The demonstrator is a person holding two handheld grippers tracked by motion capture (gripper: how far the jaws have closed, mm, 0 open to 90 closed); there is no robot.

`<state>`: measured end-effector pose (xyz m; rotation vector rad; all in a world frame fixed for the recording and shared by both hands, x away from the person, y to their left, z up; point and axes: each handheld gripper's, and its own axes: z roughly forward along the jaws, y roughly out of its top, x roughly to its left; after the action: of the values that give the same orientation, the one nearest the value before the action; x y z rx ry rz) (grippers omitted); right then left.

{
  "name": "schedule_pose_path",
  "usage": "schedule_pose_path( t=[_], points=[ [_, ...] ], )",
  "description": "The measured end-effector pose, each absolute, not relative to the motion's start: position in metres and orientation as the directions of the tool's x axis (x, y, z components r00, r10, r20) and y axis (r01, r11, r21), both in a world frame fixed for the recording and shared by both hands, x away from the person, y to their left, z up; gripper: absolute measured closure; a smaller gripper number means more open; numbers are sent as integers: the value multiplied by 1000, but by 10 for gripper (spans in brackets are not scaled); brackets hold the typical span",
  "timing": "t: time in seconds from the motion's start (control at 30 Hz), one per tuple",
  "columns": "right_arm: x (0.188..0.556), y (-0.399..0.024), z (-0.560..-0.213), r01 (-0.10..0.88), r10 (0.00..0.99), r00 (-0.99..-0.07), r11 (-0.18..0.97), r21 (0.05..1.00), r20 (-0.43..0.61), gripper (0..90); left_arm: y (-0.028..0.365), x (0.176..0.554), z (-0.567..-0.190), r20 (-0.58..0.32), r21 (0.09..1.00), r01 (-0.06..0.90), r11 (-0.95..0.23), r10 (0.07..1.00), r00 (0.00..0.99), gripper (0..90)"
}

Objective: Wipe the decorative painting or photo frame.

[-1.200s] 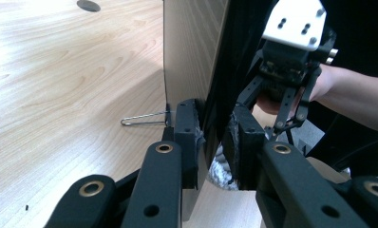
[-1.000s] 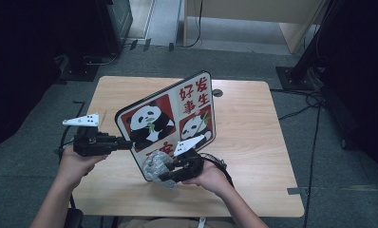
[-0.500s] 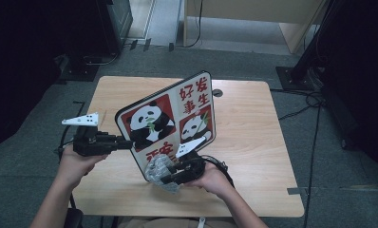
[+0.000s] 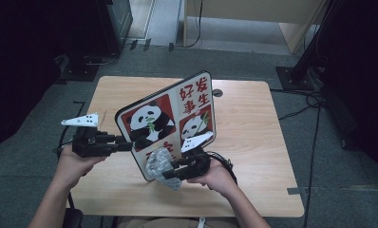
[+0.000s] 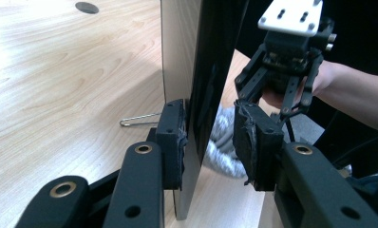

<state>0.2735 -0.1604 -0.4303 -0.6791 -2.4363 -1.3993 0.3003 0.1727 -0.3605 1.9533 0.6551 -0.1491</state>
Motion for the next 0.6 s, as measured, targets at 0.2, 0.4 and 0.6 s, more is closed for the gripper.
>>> schedule_pose_path(
  t=[0.2, 0.4, 0.6],
  points=[
    [275, -161, -411, 505, 275, -862, 400, 765, 425, 620, 179, 300, -359, -389, 799, 511, -317, 376, 841, 659],
    [276, -157, -386, 471, 261, -880, 384, 794, 396, 619, 187, 297, -358, -387, 801, 512, -311, 383, 839, 676],
    [281, -153, -367, 453, 261, -889, 389, 802, 376, 619, 193, 295, -358, -377, 803, 505, -315, 389, 841, 719]
  ],
)
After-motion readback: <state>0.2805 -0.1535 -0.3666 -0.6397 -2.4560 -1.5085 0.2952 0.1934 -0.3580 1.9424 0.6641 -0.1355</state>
